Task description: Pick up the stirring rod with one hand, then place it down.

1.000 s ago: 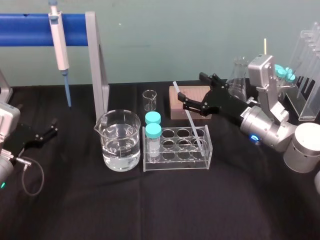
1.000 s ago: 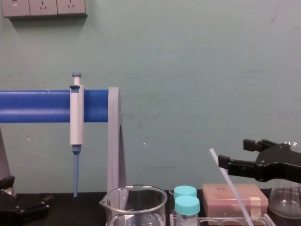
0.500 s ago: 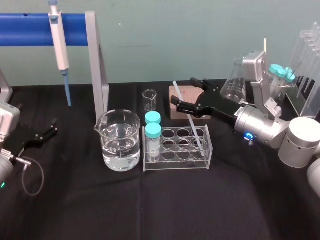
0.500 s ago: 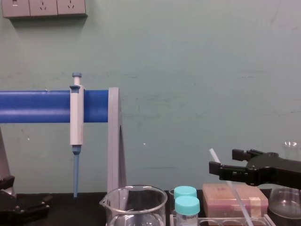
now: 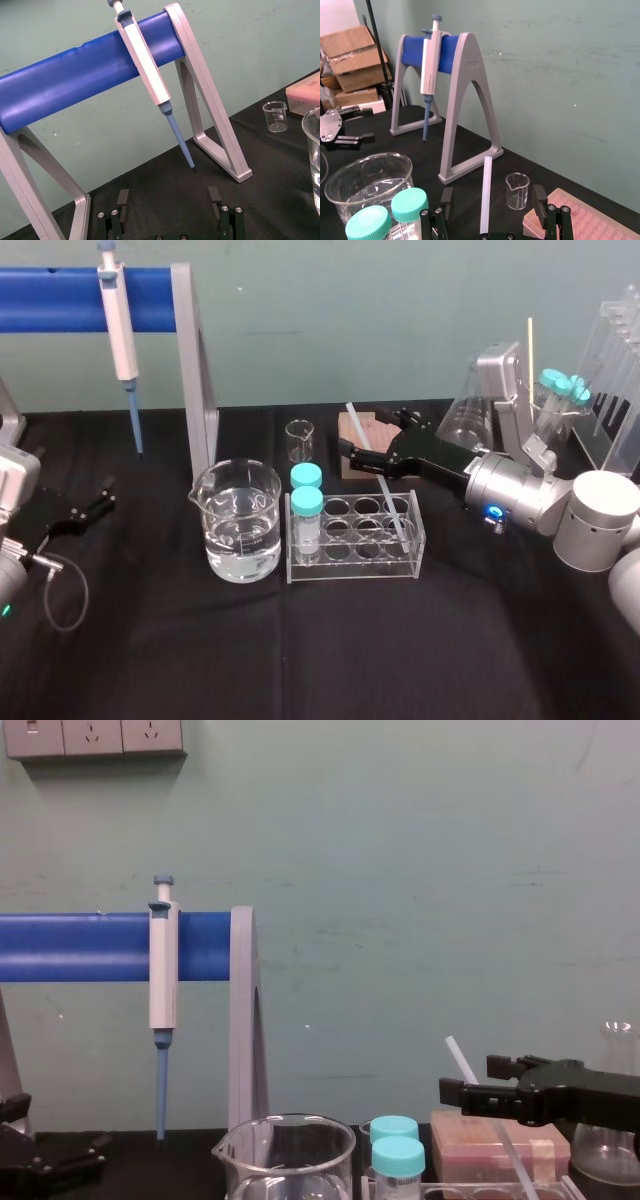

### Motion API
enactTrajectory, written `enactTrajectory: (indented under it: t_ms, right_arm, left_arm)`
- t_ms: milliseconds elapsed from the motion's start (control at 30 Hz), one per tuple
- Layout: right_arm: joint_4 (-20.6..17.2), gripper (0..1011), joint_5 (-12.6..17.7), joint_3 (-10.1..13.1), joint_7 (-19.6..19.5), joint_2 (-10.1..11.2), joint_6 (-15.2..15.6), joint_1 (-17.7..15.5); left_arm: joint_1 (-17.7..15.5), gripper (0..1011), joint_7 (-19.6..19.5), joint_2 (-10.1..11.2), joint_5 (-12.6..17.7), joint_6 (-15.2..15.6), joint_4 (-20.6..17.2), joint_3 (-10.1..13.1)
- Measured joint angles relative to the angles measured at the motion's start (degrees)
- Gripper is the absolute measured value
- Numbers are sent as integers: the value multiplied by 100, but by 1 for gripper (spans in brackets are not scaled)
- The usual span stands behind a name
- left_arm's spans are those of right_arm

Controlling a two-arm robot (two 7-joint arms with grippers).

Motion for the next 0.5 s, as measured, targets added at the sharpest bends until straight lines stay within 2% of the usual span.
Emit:
enactTrajectory:
  t_ms: [500]
  right_arm:
    - [16,1000,-37,-13,-34,-5,40,13]
  left_arm:
    - [0,1000,0,0,0,0,0,0]
